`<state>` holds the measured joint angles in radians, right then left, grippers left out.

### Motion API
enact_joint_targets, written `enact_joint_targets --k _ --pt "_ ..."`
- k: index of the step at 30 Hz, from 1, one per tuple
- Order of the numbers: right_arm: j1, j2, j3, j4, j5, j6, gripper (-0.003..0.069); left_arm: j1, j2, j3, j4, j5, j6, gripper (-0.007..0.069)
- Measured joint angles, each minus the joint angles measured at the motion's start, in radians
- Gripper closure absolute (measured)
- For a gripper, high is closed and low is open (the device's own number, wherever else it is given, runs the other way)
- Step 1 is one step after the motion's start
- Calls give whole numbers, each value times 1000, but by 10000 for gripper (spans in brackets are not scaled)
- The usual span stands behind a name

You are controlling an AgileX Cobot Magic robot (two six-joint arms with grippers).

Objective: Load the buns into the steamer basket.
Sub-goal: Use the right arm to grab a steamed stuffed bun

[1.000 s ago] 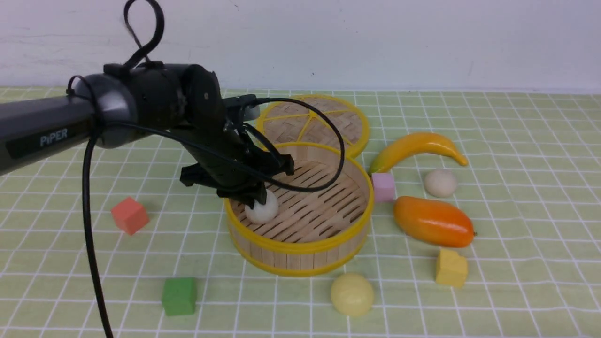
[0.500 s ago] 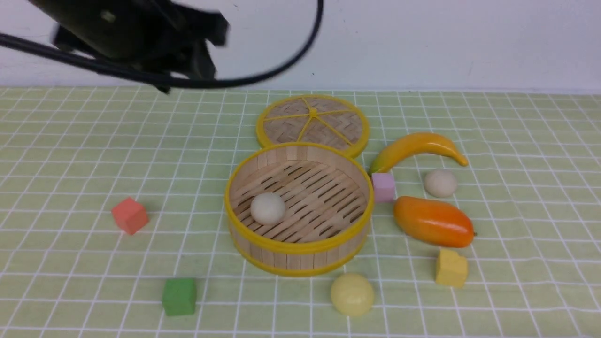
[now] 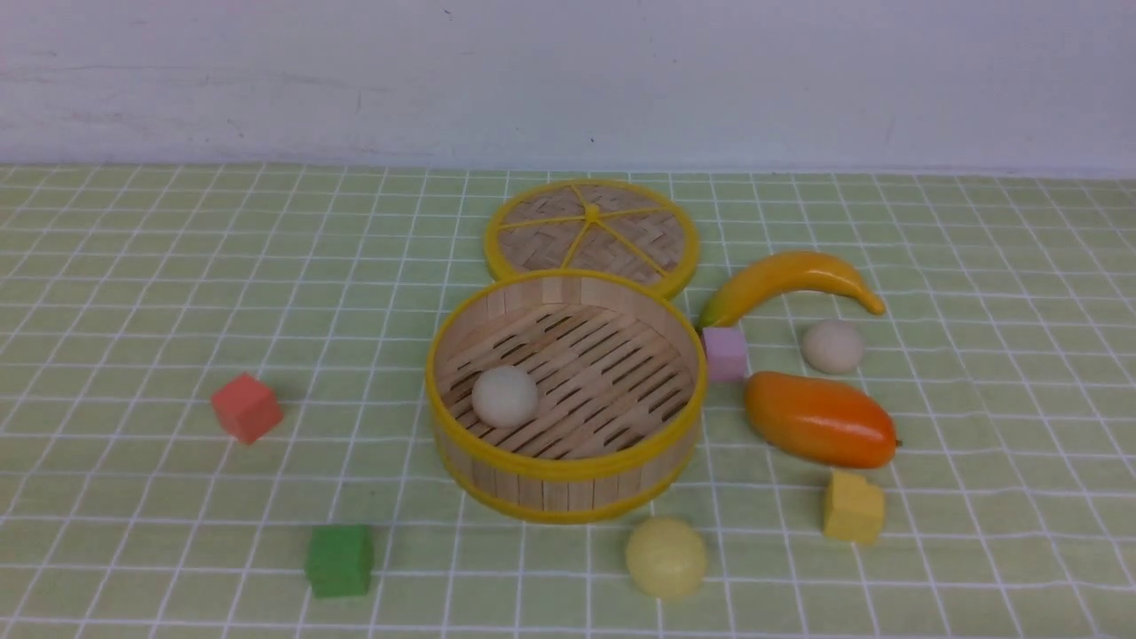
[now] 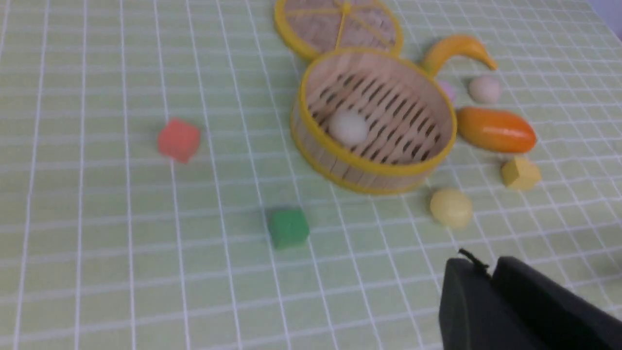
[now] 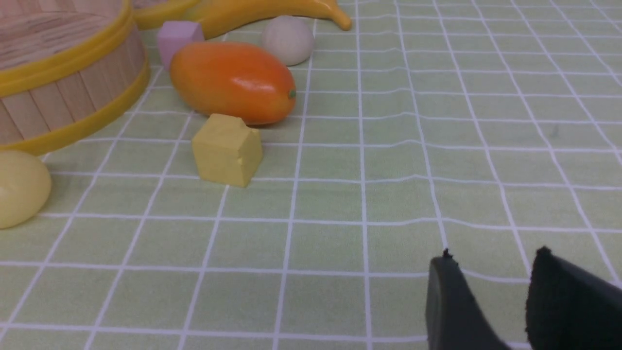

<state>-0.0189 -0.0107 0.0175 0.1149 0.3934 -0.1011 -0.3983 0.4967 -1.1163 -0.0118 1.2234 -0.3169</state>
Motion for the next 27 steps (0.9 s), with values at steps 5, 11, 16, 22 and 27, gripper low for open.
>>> enact_joint_targets --k 5,11,16,22,27 --pt "0 0 0 0 0 0 418 0 -423 433 -14 -77 -73 638" --pt "0 0 0 0 0 0 418 0 -515 538 -53 -95 -53 638" --pt "0 0 0 1 0 0 418 0 -515 538 -54 -123 -25 638" --pt "0 0 0 1 0 0 418 0 -514 538 -49 -122 -25 638" --pt "0 0 0 2 0 0 418 0 -512 538 -46 -124 -25 638"
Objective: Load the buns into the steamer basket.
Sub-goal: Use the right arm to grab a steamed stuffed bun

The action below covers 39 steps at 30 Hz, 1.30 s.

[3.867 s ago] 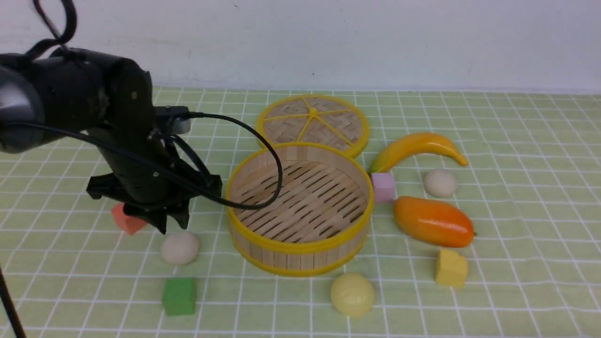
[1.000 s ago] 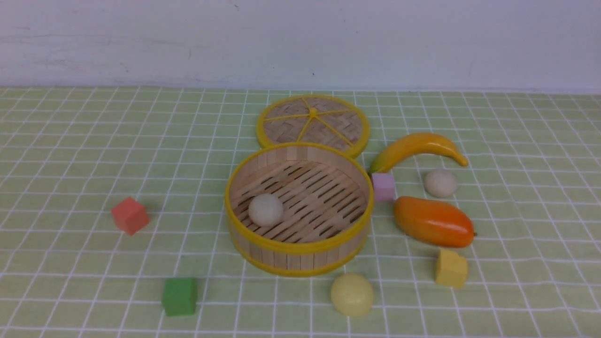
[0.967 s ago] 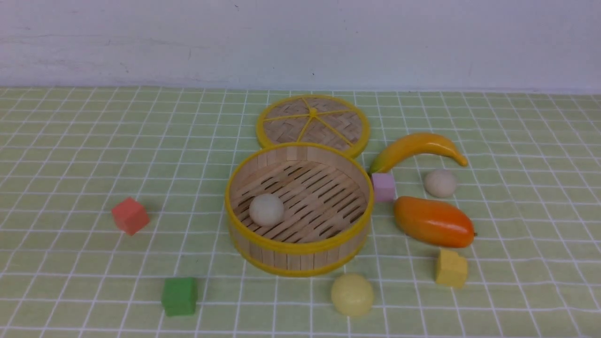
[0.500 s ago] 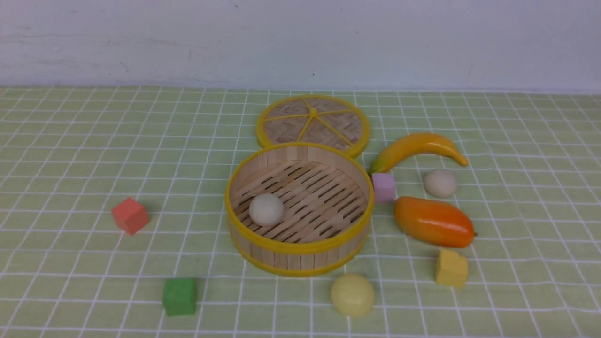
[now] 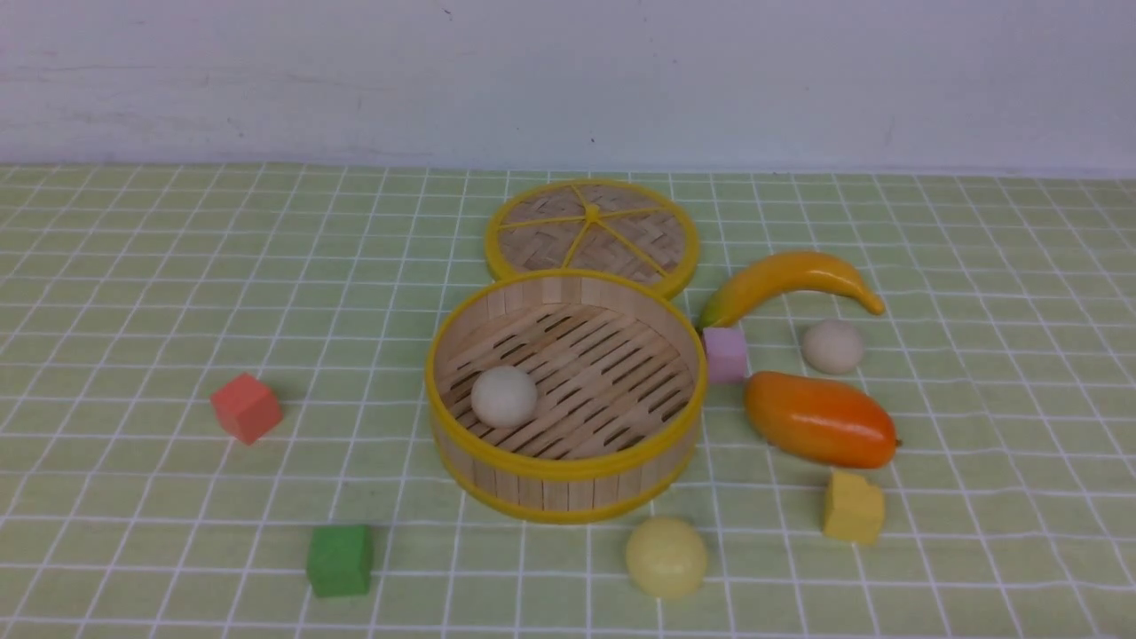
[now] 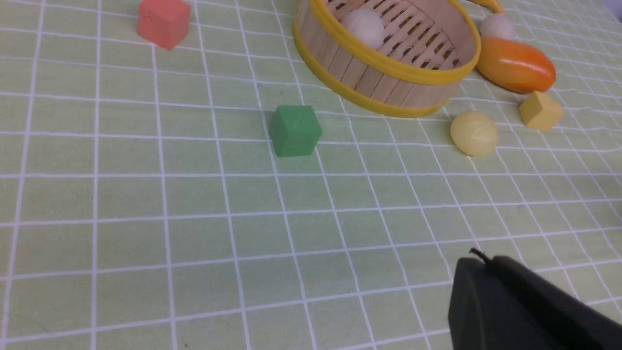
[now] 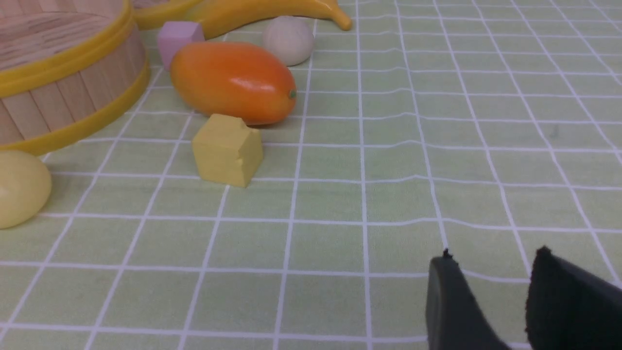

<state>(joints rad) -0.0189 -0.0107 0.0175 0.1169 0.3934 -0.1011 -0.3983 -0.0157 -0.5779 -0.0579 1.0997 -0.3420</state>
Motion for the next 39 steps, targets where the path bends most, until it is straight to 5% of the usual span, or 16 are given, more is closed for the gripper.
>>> enact_joint_targets --k 9,18,26,39 --pt "0 0 0 0 0 0 418 19 0 53 120 -288 1 638" --pt "0 0 0 0 0 0 418 267 7 351 126 -725 50 638" --pt "0 0 0 0 0 0 418 309 6 590 101 -764 44 638" --pt "0 0 0 0 0 0 418 309 6 607 101 -724 7 634"
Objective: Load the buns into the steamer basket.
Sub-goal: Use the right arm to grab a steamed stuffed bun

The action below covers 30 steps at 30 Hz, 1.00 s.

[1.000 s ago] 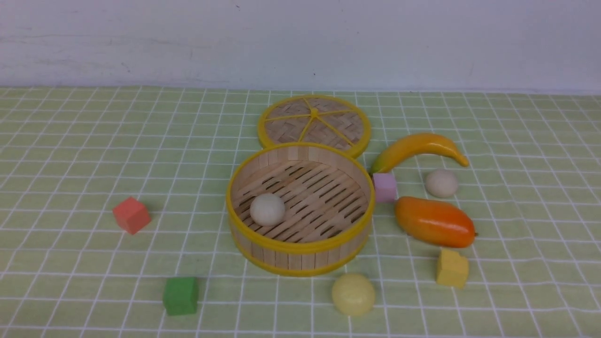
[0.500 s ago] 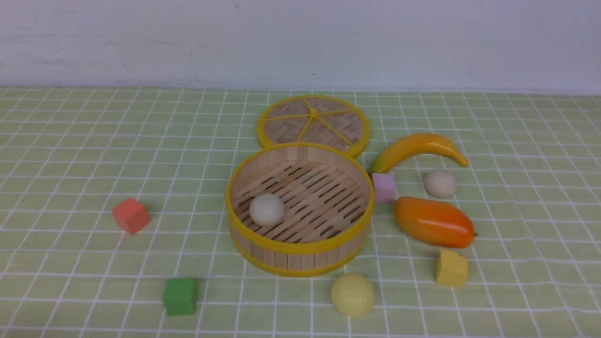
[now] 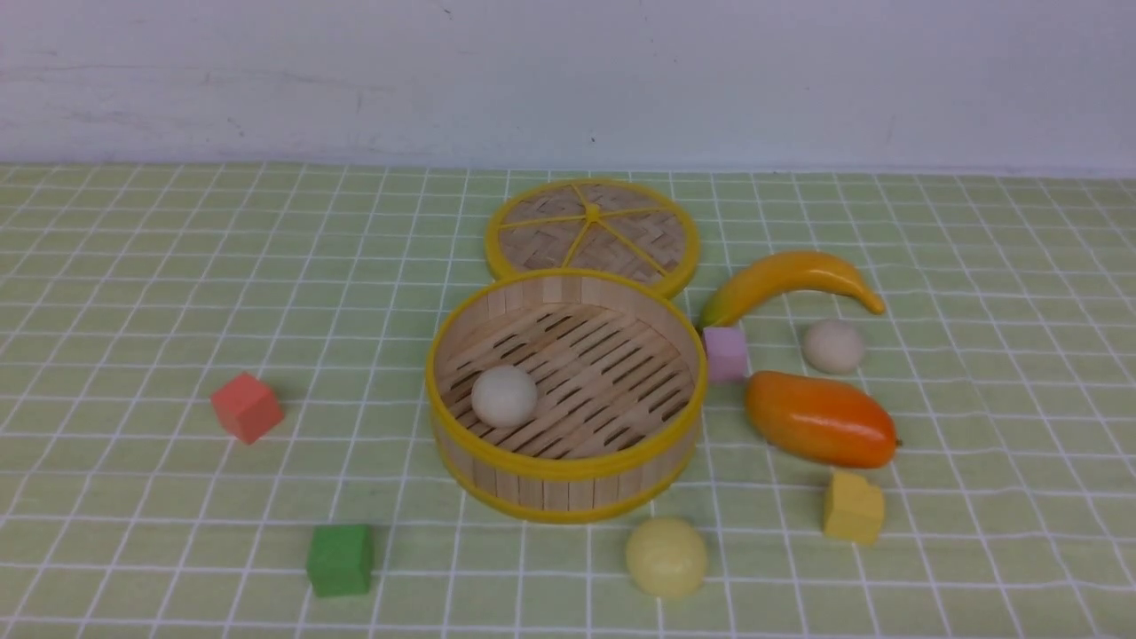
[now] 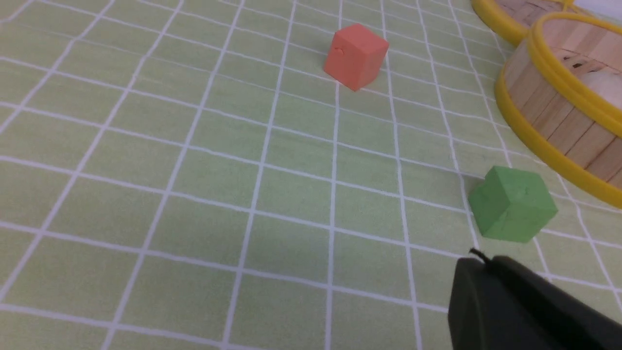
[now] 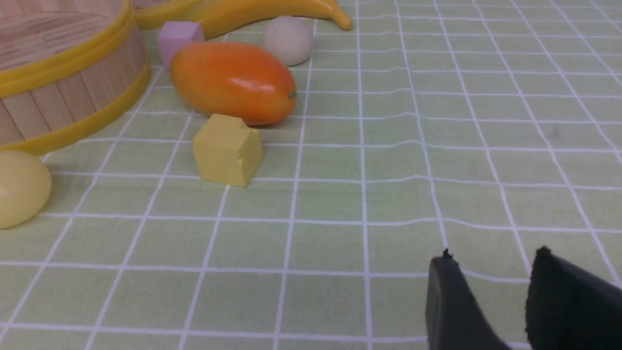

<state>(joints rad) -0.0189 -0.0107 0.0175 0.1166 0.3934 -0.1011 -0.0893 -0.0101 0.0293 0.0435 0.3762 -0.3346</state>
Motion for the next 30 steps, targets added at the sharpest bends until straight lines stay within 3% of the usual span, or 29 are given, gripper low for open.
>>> enact_joint_targets --k 20,23,30 --pt "0 0 1 2 -15 0 418 0 0 0 10 0 0 627" --pt "0 0 9 36 -79 0 418 0 0 0 10 0 -1 627" --pt "0 0 11 269 -422 2 418 0 0 0 10 0 -1 620"
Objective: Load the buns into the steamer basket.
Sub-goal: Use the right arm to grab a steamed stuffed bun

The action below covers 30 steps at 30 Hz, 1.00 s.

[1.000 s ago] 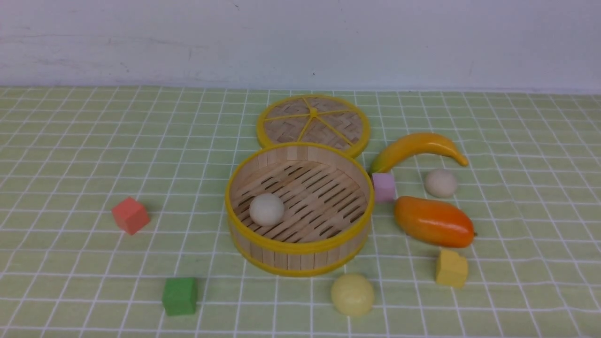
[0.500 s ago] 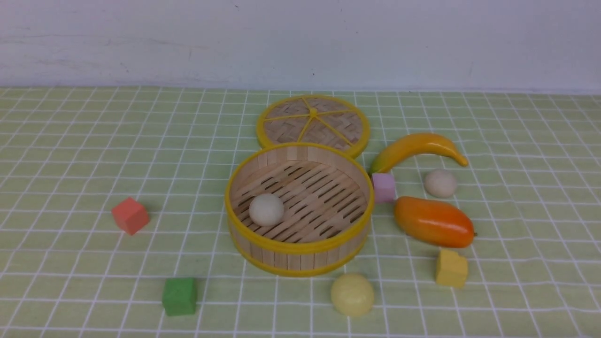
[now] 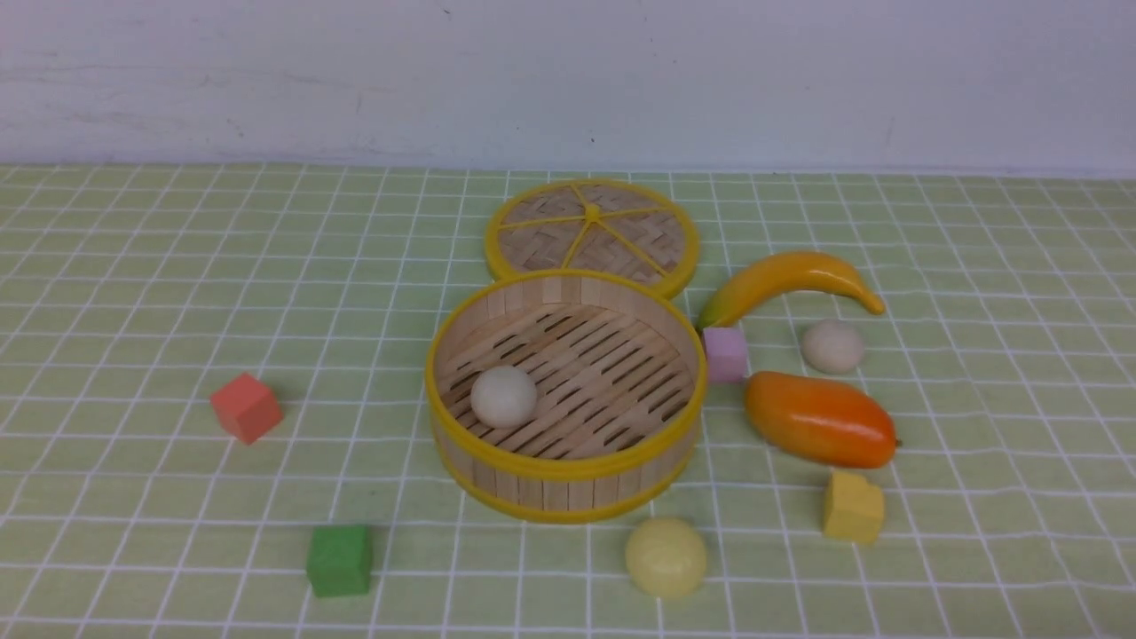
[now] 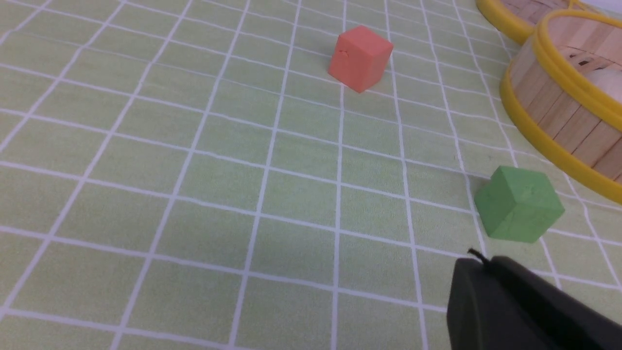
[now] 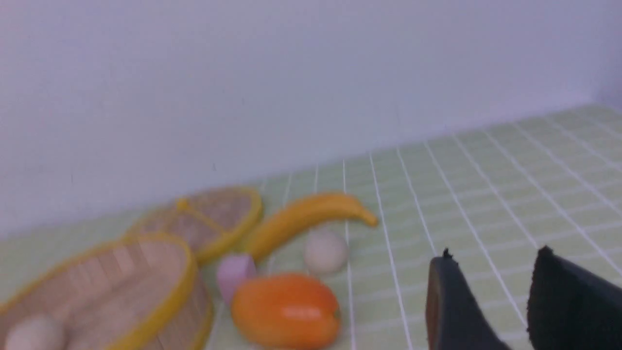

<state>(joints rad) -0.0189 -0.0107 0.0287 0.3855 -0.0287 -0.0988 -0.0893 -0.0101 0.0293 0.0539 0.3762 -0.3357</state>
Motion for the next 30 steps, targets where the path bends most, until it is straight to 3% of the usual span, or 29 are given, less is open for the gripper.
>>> enact_joint_targets --k 4,10,18,22,24,27,30 --pt "0 0 -1 73 -121 34 418 0 0 0 0 0 0 617" --pt "0 0 -77 85 -90 62 418 0 0 1 2 0 0 614" --pt "0 181 -463 103 205 67 418 0 0 1 2 0 0 606" --pt "0 428 -696 90 448 57 418 0 0 1 2 0 0 603" --pt "0 561 -785 59 566 -5 418 0 0 1 2 0 0 599" --pt "0 656 -805 50 598 -86 418 0 0 1 2 0 0 596" --pt "27 806 -805 117 612 -204 418 0 0 1 2 0 0 596"
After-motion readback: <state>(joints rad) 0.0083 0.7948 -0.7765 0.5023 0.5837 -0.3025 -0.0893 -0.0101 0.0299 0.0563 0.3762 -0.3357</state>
